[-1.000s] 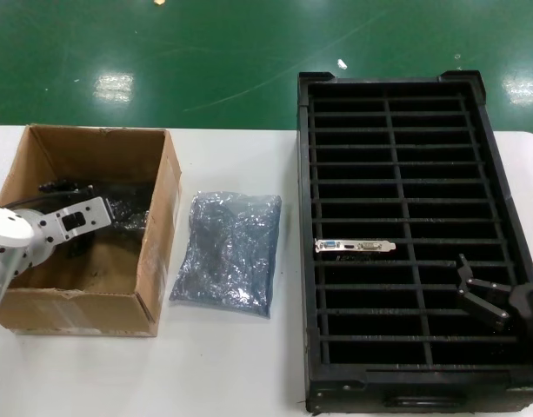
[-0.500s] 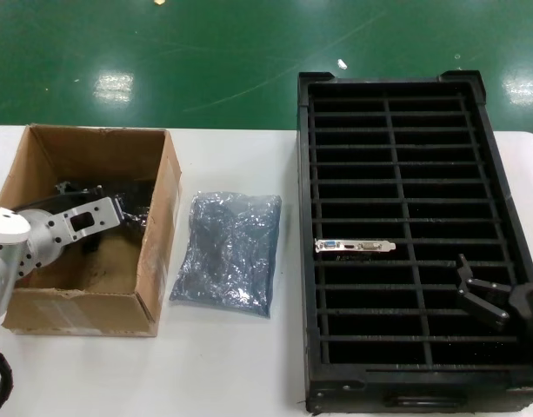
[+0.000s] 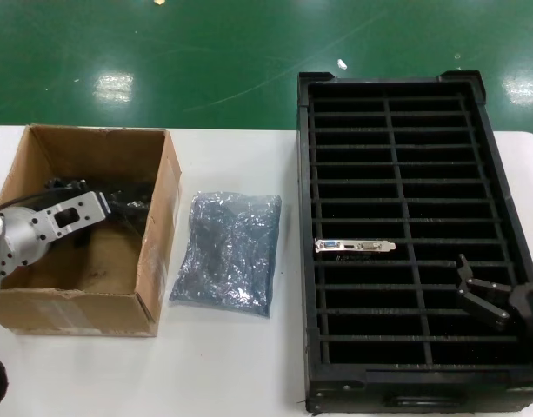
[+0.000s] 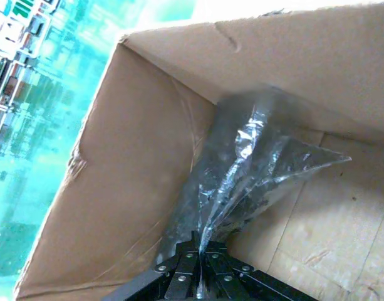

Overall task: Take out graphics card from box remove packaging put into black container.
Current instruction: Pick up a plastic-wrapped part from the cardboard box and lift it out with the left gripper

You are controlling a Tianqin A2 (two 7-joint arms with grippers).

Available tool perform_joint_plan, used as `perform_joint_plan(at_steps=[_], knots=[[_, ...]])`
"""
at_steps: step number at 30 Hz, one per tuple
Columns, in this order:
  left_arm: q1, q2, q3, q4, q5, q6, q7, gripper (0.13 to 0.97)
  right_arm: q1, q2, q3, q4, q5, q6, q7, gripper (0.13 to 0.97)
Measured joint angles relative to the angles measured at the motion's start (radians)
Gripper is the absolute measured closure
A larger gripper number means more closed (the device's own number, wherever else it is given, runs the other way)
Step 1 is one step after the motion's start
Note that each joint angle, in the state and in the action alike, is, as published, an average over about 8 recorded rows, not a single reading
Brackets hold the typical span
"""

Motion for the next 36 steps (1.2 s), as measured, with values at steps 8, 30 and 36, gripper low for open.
perform_joint_plan(at_steps=[8, 30, 36], knots=[[0.029, -0.032, -0.037, -0.059, -0.013, 0.022, 0.017, 0.957, 0.0, 0.0, 0.0, 0.0, 0.0, 0.0, 0.0, 0.129], [0.431, -0.189, -0.126, -0.977, 0.603, 0.062, -0.814, 0.957, 0.0, 0.0, 0.0, 0.0, 0.0, 0.0, 0.0, 0.129], [0.544, -0.194, -0.244, -1.191, 0.751, 0.119, -0.933, 0.957, 0.001, 0.0, -0.001, 0.0, 0.0, 0.0, 0.0, 0.129]])
